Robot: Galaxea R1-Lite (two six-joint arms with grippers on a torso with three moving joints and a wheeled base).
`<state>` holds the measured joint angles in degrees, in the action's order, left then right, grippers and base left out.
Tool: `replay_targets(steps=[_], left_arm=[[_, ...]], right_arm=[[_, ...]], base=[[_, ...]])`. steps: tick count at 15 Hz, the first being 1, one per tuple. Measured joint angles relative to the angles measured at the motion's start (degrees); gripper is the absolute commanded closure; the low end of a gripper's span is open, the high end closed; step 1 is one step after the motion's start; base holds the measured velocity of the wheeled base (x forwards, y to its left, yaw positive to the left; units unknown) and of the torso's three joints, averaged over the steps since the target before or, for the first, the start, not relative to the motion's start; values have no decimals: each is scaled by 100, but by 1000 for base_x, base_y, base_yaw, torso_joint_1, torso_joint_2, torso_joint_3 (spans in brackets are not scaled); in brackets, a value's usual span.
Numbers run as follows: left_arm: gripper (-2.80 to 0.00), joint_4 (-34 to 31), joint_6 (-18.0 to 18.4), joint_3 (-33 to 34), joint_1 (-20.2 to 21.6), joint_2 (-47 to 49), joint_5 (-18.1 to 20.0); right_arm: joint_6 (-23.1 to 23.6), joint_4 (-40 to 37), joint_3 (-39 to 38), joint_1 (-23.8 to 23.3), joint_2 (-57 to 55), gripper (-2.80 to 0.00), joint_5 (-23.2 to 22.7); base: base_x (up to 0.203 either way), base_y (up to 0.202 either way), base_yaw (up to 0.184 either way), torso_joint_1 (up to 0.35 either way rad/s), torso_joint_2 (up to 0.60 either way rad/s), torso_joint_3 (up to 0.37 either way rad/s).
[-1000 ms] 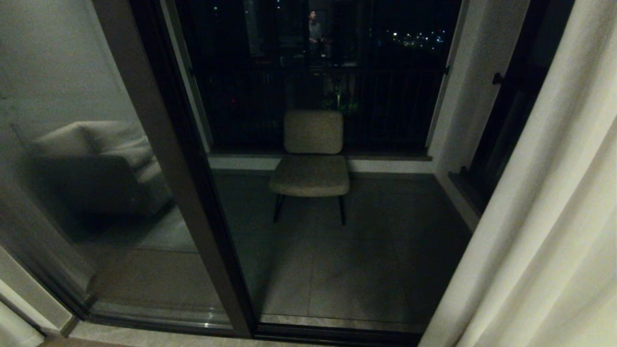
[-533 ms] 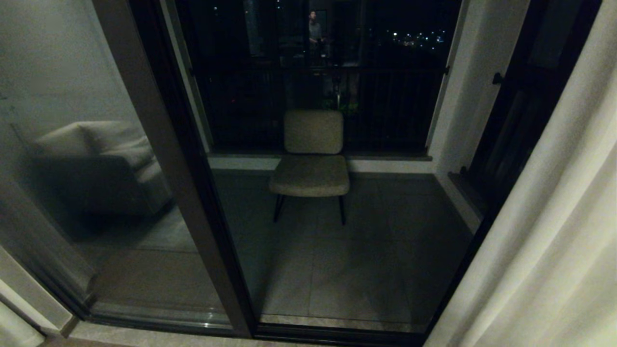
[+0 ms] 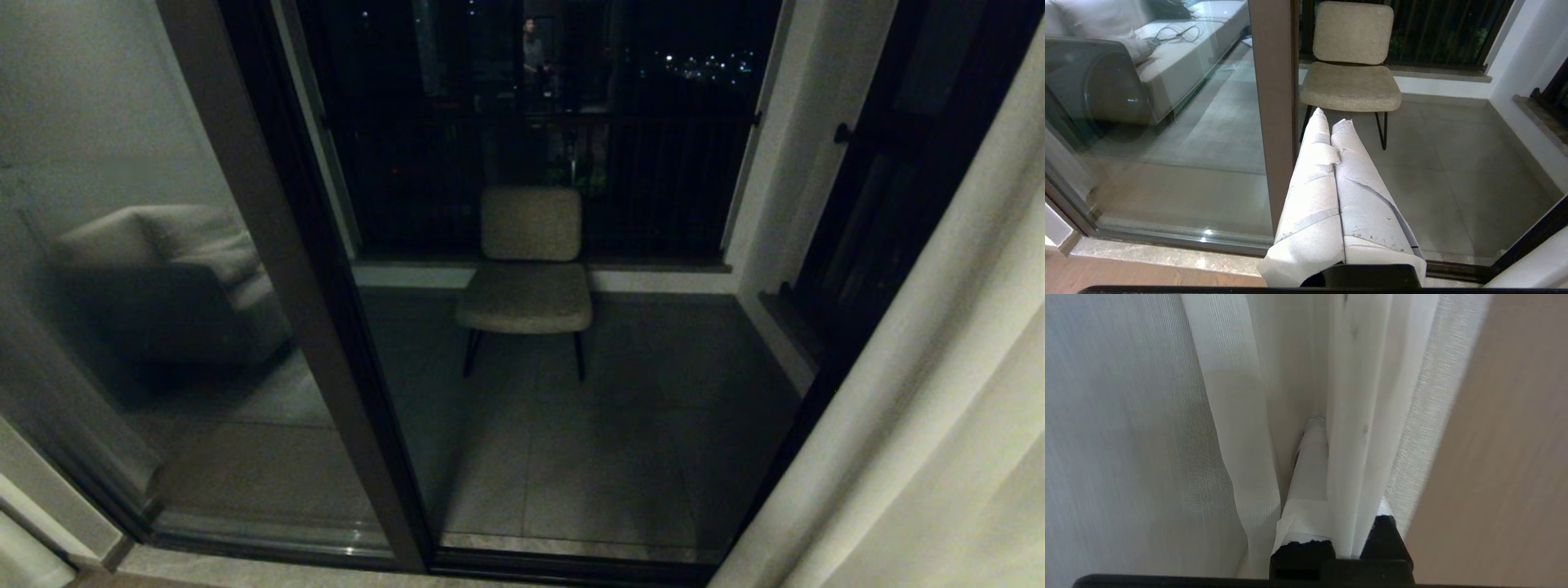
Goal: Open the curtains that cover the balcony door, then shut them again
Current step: Pull the inner curtains open on both sides
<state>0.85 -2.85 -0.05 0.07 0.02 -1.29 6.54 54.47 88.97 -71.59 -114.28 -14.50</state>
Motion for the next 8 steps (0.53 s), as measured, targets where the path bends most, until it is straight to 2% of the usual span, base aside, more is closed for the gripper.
replay_targets(steps=[5, 8], left_arm=[[0, 0, 2, 0, 0, 0, 0], [0, -1, 0, 0, 0, 0, 2]], right_arm=[[24, 35, 75, -153, -80, 0, -319], [20, 10, -68, -151, 96, 0, -864]], base=[[0, 0, 0, 0, 0, 0], [0, 0, 0, 0, 0, 0]])
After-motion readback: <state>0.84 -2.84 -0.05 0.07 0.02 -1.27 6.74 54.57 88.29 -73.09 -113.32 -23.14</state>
